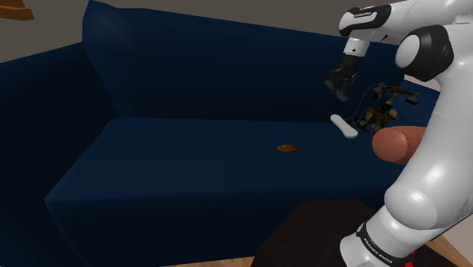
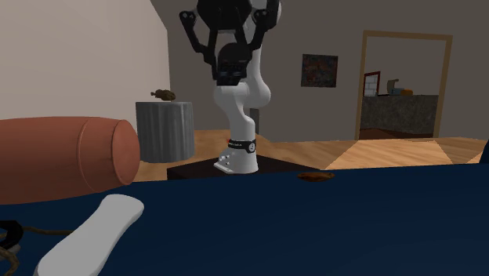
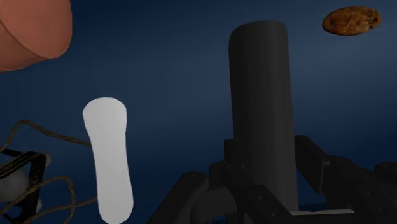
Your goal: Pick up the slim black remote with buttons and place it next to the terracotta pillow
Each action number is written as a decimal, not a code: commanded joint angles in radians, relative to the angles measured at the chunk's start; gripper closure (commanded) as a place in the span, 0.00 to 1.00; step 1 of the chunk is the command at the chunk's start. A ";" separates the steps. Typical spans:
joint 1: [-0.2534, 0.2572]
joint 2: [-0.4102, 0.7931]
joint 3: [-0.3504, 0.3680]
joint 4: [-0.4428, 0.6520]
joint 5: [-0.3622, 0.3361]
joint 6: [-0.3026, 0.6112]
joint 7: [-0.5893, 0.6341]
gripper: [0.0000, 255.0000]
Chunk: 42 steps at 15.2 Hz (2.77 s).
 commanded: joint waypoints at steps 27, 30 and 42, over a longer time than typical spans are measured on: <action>-0.183 -0.789 -0.135 -0.778 -0.475 0.100 -0.172 1.00; -0.184 -0.783 -0.146 -0.813 -0.480 0.140 -0.171 1.00; -0.182 -0.735 -0.198 -0.937 -0.494 0.312 -0.175 1.00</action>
